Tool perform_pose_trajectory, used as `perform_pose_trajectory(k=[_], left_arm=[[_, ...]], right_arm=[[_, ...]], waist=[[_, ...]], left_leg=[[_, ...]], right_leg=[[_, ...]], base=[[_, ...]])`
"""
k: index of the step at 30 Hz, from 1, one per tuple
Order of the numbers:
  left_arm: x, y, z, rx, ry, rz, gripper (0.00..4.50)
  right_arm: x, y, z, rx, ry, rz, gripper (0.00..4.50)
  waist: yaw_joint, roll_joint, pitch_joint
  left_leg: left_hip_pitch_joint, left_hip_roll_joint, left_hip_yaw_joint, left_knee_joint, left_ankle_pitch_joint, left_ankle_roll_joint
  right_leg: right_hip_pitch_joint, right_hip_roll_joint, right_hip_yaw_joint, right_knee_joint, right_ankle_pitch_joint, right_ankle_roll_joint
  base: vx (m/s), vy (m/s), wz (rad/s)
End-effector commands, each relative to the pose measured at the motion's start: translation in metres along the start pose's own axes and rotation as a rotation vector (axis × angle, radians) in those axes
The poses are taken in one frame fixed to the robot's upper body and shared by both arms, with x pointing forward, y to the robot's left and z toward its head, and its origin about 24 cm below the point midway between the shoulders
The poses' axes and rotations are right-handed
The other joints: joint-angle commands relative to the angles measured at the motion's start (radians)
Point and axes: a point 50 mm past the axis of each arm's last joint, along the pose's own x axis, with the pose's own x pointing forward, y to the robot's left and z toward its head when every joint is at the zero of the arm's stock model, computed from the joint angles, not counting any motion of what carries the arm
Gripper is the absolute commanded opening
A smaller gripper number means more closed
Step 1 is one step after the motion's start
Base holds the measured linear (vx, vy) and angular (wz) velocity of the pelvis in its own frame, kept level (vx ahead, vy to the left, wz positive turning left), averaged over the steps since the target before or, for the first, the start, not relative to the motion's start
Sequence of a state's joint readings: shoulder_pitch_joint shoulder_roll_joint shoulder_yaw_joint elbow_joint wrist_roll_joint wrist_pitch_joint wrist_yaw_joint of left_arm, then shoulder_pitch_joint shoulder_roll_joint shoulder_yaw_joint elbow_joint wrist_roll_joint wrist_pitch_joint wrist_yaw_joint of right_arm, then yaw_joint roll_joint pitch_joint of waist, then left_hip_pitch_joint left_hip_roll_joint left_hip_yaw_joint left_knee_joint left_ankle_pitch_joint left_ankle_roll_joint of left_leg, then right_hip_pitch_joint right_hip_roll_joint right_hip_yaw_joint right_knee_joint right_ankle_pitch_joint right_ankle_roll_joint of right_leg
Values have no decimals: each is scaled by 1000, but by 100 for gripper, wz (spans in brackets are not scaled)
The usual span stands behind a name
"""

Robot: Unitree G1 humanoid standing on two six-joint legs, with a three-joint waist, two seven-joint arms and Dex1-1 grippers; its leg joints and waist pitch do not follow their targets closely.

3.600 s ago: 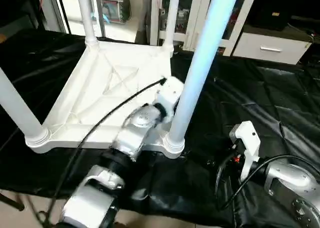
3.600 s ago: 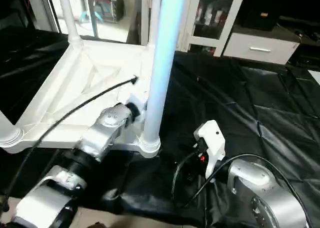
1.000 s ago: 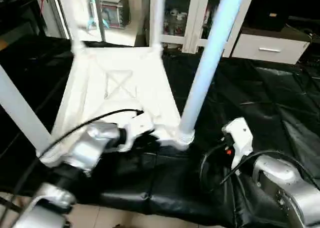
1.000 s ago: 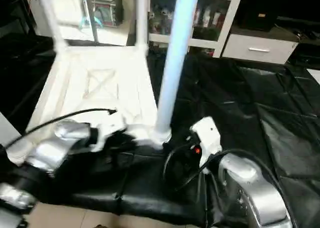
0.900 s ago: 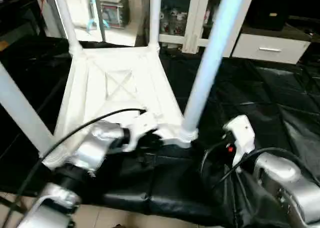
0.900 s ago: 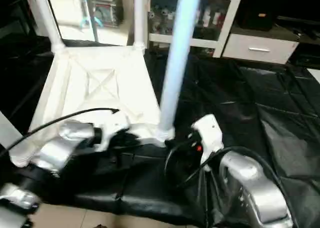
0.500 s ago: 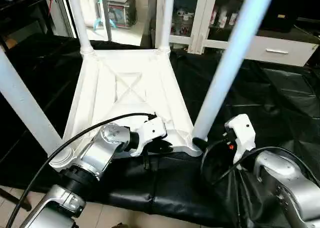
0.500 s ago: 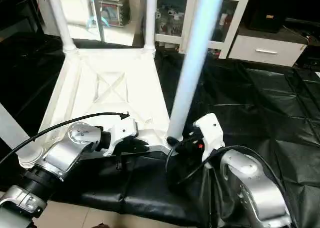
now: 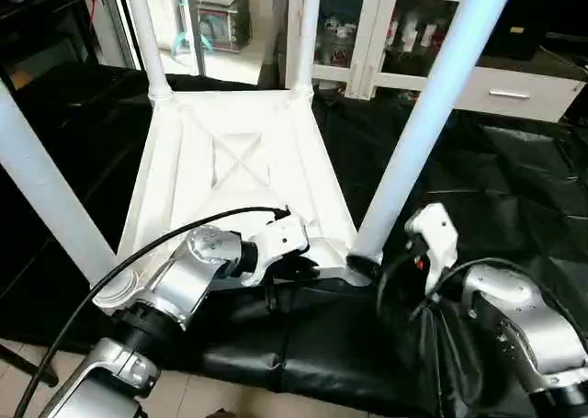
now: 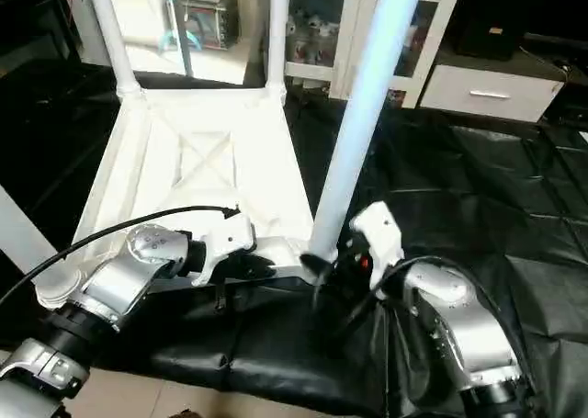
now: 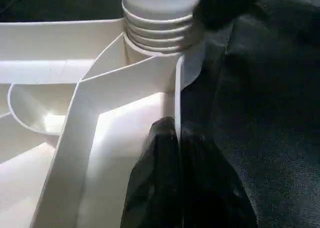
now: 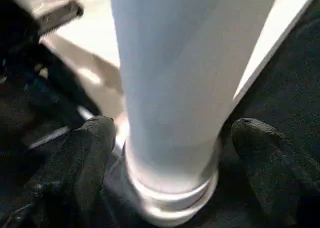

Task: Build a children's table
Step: Rotate leg to tighten

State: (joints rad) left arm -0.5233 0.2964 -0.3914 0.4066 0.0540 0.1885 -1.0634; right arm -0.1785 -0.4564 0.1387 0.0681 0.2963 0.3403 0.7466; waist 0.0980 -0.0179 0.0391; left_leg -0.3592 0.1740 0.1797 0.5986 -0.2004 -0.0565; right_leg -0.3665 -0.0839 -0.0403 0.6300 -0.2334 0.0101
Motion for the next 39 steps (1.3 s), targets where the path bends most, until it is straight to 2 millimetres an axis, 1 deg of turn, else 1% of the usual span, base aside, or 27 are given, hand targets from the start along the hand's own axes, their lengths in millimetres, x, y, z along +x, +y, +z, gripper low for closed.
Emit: perform_pose_trajectory(k=[1,3,4,5,6,8,10,11,15,20,24,26,27,28,29,30,31,32,33,34,35,36,37,38,39], left_arm=[[12,-8,-1,-6,-4,-51,0],[12,-7,-1,-6,-3,-50,0],[12,-7,-1,-6,-3,-49,0],[13,-7,-1,-5,-2,-49,0],[13,-7,-1,-4,0,-50,0],[13,-6,-1,-2,3,-50,0],[13,-6,-1,-2,5,-52,0],[13,-6,-2,-2,5,-52,0],[13,-6,-2,-1,11,-57,0],[13,-6,-3,-1,15,-64,0],[12,-6,-4,-6,27,-66,0],[14,-3,-5,-38,39,-30,0],[15,-3,-4,-48,40,-17,0],[15,-3,-4,-48,40,-17,0],[19,0,-2,-68,40,21,0],[19,1,-1,-71,40,27,0],[23,3,2,-79,40,57,0],[26,8,6,-91,36,106,0],[33,17,16,-120,30,199,0],[35,20,19,-129,29,226,0],[37,23,22,-146,25,261,0],[38,25,24,-160,23,290,0],[41,28,28,-182,20,333,0],[46,33,36,-187,13,406,0],[49,35,40,-186,9,431,0]], right_arm=[[2,-3,4,-37,-2,16,379],[3,-5,2,-37,0,24,372],[3,-6,1,-38,1,24,360],[3,-6,1,-39,1,24,348],[4,-8,0,-34,-8,24,339],[4,-10,0,-24,-22,27,327],[5,-11,0,-19,-27,32,305],[5,-11,0,-18,-28,34,305],[5,-11,-2,-1,-40,61,277],[5,-9,-4,11,-52,92,273],[5,-9,-7,16,-44,90,272],[9,-15,-19,34,10,-39,272],[10,-17,-23,40,29,-83,272],[10,-17,-23,40,29,-83,272],[14,-20,-30,66,57,-176,272],[14,-21,-30,70,61,-189,272],[18,-21,-32,96,61,-245,272],[22,-23,-33,116,64,-319,272],[30,-26,-33,152,71,-455,272],[32,-26,-33,160,75,-488,272],[35,-27,-32,166,77,-529,272],[37,-28,-32,170,78,-563,272],[40,-28,-31,175,79,-615,272],[50,-26,-28,199,65,-680,272],[55,-24,-26,209,58,-692,272]], waist=[[-9,-15,-44],[-8,-16,-44],[-10,-17,-43],[-8,-17,-44],[-11,-18,-44],[-10,-18,-44],[-11,-19,-43],[-11,-18,-42],[-11,-19,-42],[-10,-20,-43],[-10,-19,-42],[-11,-19,-41],[-15,-18,-38],[-16,-19,-38],[-18,-17,-38],[-24,-17,-34],[-28,-17,-32],[-29,-19,-34],[-35,-18,-35],[-43,-18,-36],[-46,-19,-37],[-44,-18,-42],[-44,-19,-43],[-45,-18,-44],[-48,-14,-47]], left_leg=[[9,58,-16,-77,-164,41],[11,60,-16,-78,-175,38],[10,60,-16,-79,-176,39],[10,60,-15,-79,-173,40],[10,59,-14,-78,-173,42],[10,59,-13,-78,-182,44],[10,60,-12,-80,-194,44],[10,60,-11,-80,-197,44],[9,62,-10,-82,-208,44],[8,62,-10,-81,-189,52],[6,63,-11,-83,-197,51],[6,63,-10,-84,-201,49],[4,61,-11,-87,-217,38],[5,61,-12,-89,-229,30],[8,62,-14,-91,-256,17],[10,62,-14,-94,-285,2],[10,61,-17,-97,-318,-13],[12,61,-19,-98,-331,-19],[15,61,-21,-99,-350,-33],[17,59,-23,-100,-360,-48],[16,59,-24,-100,-360,-52],[15,60,-22,-98,-320,-43],[14,61,-21,-98,-305,-36],[13,60,-18,-97,-287,-30],[10,57,-15,-97,-251,-28]], right_leg=[[24,-67,42,-84,-113,-218],[22,-69,42,-85,-129,-216],[22,-68,42,-85,-130,-213],[22,-68,42,-85,-127,-213],[21,-68,41,-85,-124,-216],[21,-69,41,-86,-139,-216],[19,-69,40,-89,-157,-210],[19,-70,41,-89,-162,-209],[17,-72,41,-91,-182,-202],[17,-72,41,-90,-161,-205],[16,-72,40,-91,-169,-206],[14,-73,40,-91,-174,-205],[12,-72,40,-96,-206,-199],[13,-73,39,-97,-228,-194],[11,-74,39,-100,-263,-186],[5,-72,40,-105,-297,-180],[5,-72,40,-109,-343,-167],[5,-74,40,-111,-356,-162],[1,-74,40,-112,-371,-157],[-2,-73,40,-112,-374,-154],[-1,-73,39,-113,-372,-153],[1,-73,40,-110,-292,-161],[4,-71,40,-108,-259,-165],[4,-69,40,-105,-226,-171],[5,-66,39,-101,-169,-181]], base=[[0,0,0],[0,0,0],[0,0,0],[0,0,0],[0,0,0],[0,0,0],[0,0,0],[0,0,0],[0,0,0],[0,0,0],[0,0,0],[0,0,0],[0,0,0],[0,0,0],[0,0,0],[0,0,0],[0,0,0],[0,0,0],[0,0,0],[0,0,0],[0,0,0],[0,0,0],[0,0,0],[0,0,0],[0,0,0]])
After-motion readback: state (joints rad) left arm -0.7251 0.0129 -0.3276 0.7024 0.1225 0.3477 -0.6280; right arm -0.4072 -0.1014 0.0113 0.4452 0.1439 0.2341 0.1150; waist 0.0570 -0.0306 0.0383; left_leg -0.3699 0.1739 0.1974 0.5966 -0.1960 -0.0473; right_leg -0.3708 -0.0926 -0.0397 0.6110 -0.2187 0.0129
